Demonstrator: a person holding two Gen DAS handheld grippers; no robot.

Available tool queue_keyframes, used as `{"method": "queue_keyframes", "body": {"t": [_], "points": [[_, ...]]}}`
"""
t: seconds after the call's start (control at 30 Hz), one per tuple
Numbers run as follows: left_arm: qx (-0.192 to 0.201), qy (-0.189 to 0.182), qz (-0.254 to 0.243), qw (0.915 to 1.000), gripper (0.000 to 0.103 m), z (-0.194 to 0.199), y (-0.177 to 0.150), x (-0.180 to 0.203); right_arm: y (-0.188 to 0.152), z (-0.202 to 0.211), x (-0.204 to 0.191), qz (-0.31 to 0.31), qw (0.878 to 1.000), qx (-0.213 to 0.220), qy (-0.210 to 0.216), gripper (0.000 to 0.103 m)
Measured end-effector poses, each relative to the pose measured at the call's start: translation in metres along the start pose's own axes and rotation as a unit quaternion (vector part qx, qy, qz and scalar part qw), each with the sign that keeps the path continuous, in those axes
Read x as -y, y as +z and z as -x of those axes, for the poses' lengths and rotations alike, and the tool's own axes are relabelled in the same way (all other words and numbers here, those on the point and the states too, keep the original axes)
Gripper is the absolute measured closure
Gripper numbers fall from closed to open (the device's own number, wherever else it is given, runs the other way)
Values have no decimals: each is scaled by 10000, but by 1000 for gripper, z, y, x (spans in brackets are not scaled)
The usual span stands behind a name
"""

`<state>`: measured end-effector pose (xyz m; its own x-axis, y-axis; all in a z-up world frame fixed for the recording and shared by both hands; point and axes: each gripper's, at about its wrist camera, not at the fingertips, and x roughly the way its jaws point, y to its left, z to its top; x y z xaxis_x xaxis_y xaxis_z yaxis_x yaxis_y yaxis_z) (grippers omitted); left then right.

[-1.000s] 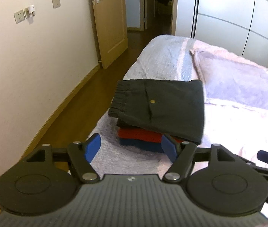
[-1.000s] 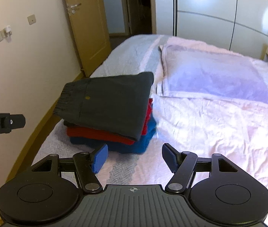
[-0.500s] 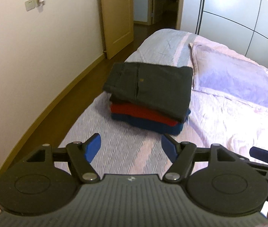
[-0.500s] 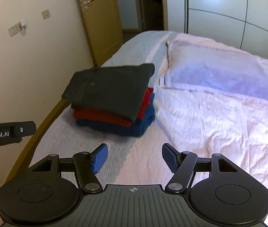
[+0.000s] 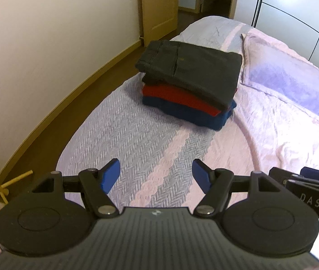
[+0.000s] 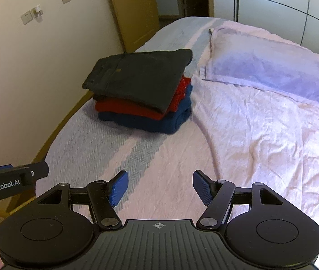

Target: Fold clothes

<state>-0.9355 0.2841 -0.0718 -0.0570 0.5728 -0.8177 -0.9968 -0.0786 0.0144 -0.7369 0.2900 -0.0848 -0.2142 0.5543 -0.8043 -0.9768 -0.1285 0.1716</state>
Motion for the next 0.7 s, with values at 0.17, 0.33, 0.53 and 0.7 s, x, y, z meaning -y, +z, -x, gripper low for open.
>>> {"method": "queue_keyframes", "body": {"t": [0.17,0.33,0.53,0.7], "points": [[-75,43,17,10000,35,-11,0,3,2,-12,3,48,9999,-126,68,36],[-80,75,6,9999,35,-22,7,7,10,-22,8,42,9998,-146,95,36],[-65,97,-37,9999,36,-37,22,11,24,-37,9,68,9997,-172,143,36],[-86,92,-77,9999,35,-51,38,14,37,-51,9,96,9996,-207,164,36]]}}
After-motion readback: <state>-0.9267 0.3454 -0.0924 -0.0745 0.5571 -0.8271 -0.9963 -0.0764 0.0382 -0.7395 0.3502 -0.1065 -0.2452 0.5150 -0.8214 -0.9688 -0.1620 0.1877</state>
